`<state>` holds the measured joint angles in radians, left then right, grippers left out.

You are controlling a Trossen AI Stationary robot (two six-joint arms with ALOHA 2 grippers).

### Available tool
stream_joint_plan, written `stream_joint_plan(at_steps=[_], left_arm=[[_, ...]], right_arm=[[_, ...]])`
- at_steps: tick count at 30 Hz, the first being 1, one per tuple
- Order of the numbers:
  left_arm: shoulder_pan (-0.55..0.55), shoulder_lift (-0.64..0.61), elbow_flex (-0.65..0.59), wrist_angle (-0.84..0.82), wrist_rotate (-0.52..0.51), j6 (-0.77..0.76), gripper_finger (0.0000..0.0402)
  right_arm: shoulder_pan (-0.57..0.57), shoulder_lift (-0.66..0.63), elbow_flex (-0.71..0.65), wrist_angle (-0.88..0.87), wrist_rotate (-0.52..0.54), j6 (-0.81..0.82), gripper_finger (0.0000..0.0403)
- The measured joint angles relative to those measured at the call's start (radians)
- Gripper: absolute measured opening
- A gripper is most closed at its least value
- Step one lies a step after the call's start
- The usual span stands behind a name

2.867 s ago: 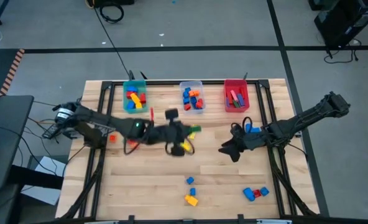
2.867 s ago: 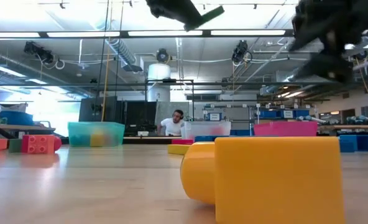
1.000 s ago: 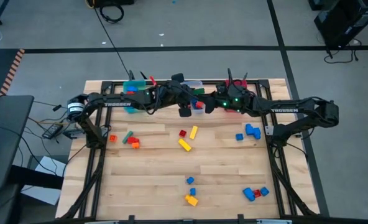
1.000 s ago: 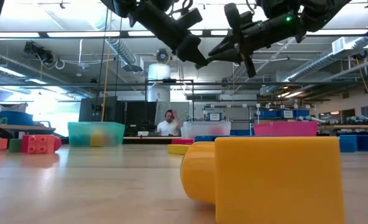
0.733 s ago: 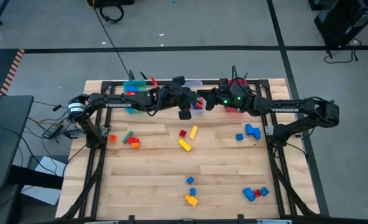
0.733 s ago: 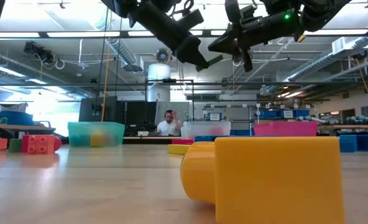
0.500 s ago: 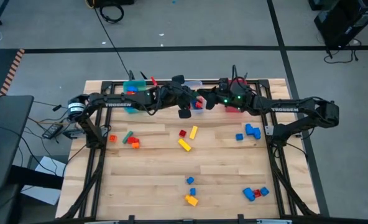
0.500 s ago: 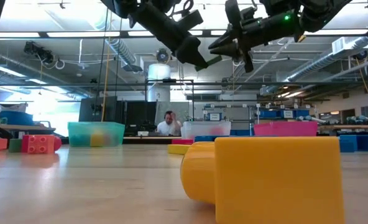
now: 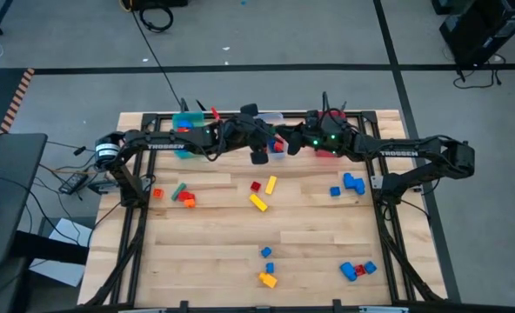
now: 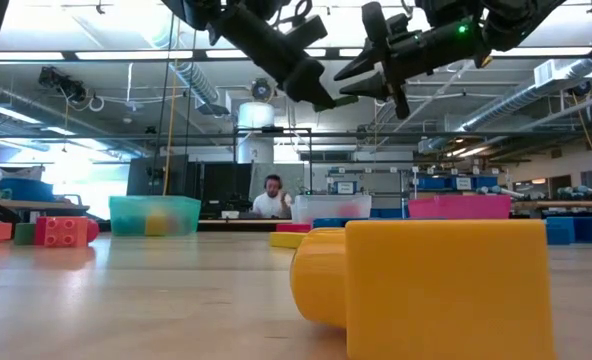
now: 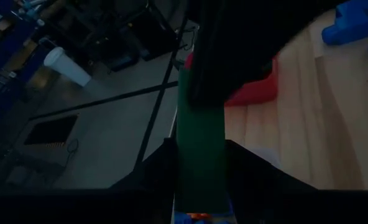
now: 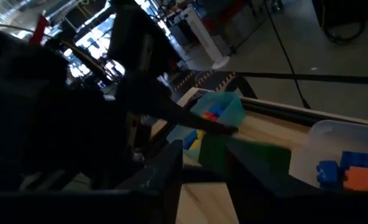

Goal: Sort blocks by size
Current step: Put the green block into the red bin

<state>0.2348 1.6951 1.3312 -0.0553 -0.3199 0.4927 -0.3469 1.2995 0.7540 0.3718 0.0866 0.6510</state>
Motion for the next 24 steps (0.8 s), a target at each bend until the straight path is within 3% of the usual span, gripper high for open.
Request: stream_joint_plan(at_steps=[12, 24], left_arm=[[0.000, -0.002, 0.002, -0.031, 0.000, -0.001, 0.0122], [0.006, -0.002, 0.002, -0.003, 0.001, 0.000, 0.0122]], right_arm=[[-0.061, -0.013, -0.002, 0.047, 0.006, 0.000, 0.0144], [-0.076, -0.015, -0.002, -0.002, -0.031, 0.000, 0.0185]])
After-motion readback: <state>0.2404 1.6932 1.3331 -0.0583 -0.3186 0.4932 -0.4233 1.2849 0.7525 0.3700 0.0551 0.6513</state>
